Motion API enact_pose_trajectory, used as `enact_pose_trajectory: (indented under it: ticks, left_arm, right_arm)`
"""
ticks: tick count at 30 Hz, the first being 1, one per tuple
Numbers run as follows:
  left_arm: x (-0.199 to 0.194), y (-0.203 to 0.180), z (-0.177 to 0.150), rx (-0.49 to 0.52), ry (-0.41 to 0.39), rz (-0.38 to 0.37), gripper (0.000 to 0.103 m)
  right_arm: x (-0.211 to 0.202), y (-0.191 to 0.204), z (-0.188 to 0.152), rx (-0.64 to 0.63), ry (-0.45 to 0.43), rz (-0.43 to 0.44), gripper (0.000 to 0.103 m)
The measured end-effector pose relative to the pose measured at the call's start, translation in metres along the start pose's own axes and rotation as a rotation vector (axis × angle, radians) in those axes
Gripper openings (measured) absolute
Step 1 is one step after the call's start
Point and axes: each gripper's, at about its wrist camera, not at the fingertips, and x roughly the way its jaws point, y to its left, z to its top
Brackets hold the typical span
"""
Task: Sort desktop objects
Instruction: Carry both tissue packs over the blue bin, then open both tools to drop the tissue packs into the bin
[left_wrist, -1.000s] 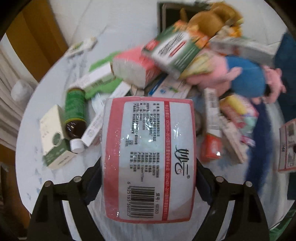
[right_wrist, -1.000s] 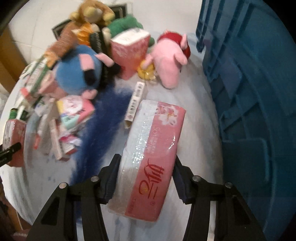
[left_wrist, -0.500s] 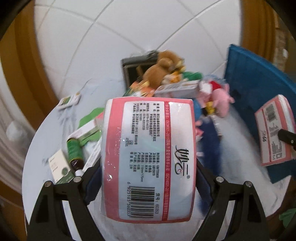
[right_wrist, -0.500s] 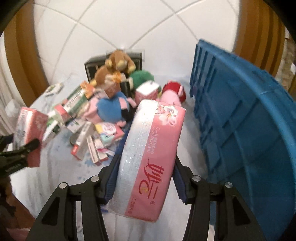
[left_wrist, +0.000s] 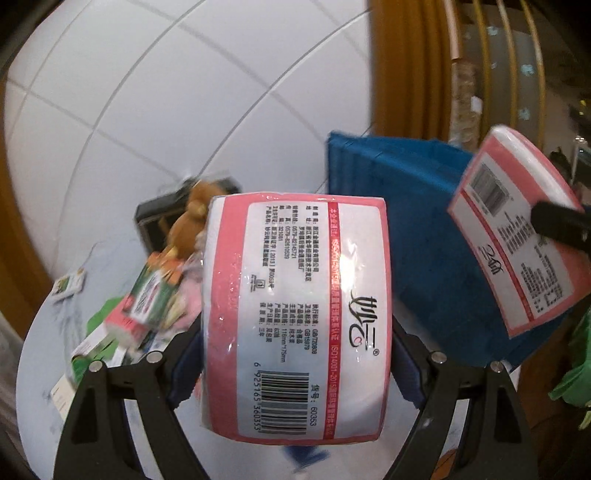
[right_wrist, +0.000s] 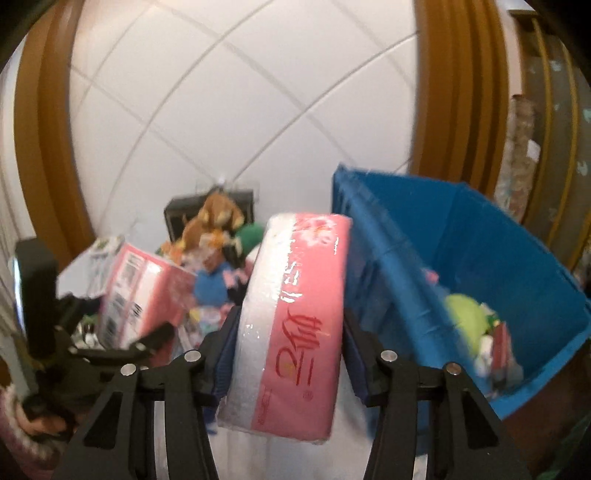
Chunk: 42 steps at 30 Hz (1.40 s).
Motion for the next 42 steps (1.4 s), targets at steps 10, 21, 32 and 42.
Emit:
enact_pose_trajectory:
  ticks: [10,21,32,42]
  left_arm:
    - [-0.006,-0.114,0.051,-0.026,-0.107,0.018,0.085]
    - [-0.004,-0.259,0.106,0.000,-0.181,-0.023,0.086]
    - [0.057,-0.325,0.123,0.042,-0.043,-0.049,0.086]
    - [0.074,-0.347,0.124,0.077,0.033,-0.086,0.089]
  right_arm:
    - [-0.047,-0.115,0.032,-0.011,-0.220,0.004,0.048]
    - [-0.036,-0.276,0.015,0.021,-0.206,-0.073,0.048]
    - [0.003,-0.363,0.002,0.047,-0.132,-0.065,0.048]
    - [0.032,-0.384,0.001,0.045,-0.074,-0.089,0.049]
